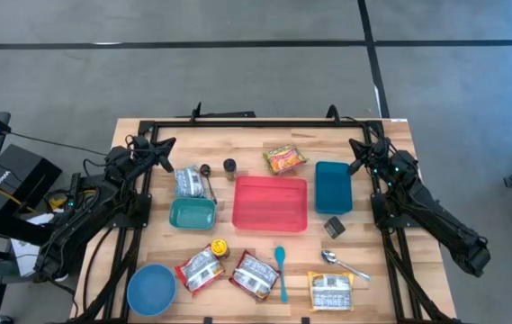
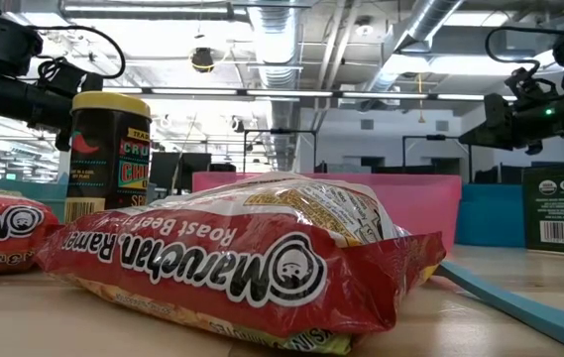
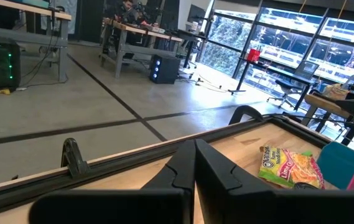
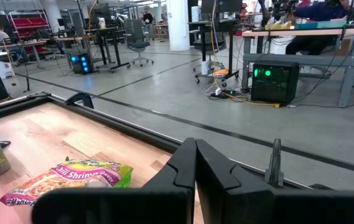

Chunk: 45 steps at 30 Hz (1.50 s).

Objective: Pick & Place Food Item

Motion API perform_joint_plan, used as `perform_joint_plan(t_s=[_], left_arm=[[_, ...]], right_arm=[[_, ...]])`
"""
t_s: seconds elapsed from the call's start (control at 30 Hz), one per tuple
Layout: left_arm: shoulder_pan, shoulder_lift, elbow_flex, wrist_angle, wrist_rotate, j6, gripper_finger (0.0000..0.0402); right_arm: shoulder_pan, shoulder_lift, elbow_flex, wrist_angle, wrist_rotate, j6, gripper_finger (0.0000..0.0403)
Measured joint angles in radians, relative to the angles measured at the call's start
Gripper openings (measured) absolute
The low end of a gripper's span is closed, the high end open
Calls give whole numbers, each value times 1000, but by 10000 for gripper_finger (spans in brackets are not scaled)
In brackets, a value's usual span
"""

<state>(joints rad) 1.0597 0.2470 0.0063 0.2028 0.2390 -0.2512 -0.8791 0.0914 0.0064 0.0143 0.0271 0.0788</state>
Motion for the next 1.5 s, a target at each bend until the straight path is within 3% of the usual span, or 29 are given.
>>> perform_joint_plan(t_s=[0.5,0.6,0.73,0.83,0.93,1.23,1.5], left_arm=[[0,0,0,0,0,0,0],[0,0,0,0,0,0,0],[0,0,0,0,0,0,0],[0,0,0,0,0,0,0],[0,0,0,0,0,0,0],[0,0,0,0,0,0,0],[0,0,0,0,0,0,0]], right_arm=[[2,0,0,31,0,17,0],[15,0,0,54,-4,205,0],[38,0,17,55,-14,599,0],[56,0,28,84,-78,877,0],[77,0,29,128,-147,1008,0],[169,0,32,322,-263,988,0],[262,0,34,427,-266,958,0]])
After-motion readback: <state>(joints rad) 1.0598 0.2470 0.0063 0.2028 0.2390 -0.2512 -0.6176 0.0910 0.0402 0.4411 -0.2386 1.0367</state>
